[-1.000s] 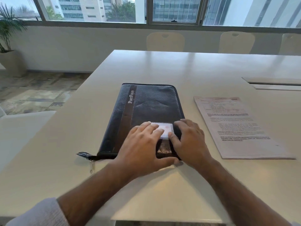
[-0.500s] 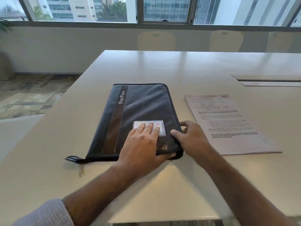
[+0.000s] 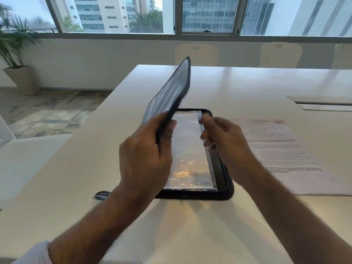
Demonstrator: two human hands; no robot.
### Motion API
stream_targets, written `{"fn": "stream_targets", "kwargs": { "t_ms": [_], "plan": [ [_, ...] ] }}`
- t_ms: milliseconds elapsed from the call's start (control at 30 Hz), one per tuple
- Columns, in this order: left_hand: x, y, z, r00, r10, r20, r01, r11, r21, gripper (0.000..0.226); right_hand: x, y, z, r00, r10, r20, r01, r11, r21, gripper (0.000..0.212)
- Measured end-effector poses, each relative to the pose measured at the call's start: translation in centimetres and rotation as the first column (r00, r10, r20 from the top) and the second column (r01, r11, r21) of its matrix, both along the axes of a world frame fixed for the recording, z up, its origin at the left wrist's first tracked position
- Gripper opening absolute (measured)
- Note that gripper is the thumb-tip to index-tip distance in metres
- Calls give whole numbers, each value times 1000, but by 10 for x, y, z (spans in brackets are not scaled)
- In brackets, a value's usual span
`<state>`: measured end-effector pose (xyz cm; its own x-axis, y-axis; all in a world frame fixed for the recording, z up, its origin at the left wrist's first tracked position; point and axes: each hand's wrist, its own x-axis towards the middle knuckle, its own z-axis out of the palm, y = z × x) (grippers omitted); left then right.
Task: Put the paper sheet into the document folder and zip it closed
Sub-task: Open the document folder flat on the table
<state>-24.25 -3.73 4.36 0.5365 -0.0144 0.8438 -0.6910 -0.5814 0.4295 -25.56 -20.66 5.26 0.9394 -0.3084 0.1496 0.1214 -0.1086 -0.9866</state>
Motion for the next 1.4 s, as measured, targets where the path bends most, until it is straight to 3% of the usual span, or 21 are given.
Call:
{"fn": "stream_targets", "kwargs": {
  "t_ms": [100, 200, 333, 533, 667, 800, 900, 1033, 1133, 1200, 1300, 1400],
  "plan": [
    [10, 20, 4, 993, 104, 50, -94, 980, -173, 28, 7, 4, -34, 997, -21, -73, 7, 982, -186, 22],
    [21, 40, 8, 983, 184, 19, -166, 925, -341, 28, 12, 4, -64, 990, -49, -134, -6, 923, -385, 31],
    [33, 61, 6, 966, 259, -9, -237, 872, -428, 25, 14, 1, -86, 984, -71, -162, -53, 755, -653, 50],
    [46, 88, -9, 950, 271, -156, -311, 774, -551, 31, 17, -3, -97, 986, -69, -151, -77, 617, -783, 63],
    [52, 102, -30, 911, 141, -388, -402, 522, -752, 32, 23, -7, -100, 985, -77, -157, -87, 566, -820, 70],
    [52, 119, -54, 785, -25, -619, -588, 282, -758, 26, 29, -15, -99, 980, -91, -176, -102, 532, -841, 75],
    [48, 133, -66, 708, -170, -685, -652, 215, -727, 26, 30, -20, -99, 980, -108, -167, -91, 501, -861, 76],
    [45, 149, -68, 652, -442, -616, -613, 171, -772, 31, 33, -21, -100, 980, -120, -160, -82, 489, -868, 78],
    [43, 158, -64, 614, -555, -562, -567, 185, -803, 31, 34, -23, -102, 981, -119, -154, -78, 485, -871, 78],
    [39, 162, -63, 556, -583, -593, -567, 255, -783, 29, 34, -23, -103, 982, -120, -148, -72, 482, -873, 78],
    [29, 169, -56, 394, -551, -735, -561, 489, -668, 23, 34, -25, -104, 982, -122, -145, -69, 481, -874, 79],
    [18, 185, -45, 123, -490, -863, -451, 747, -488, 44, 34, -25, -105, 983, -119, -138, -65, 478, -876, 79]
  ]
}}
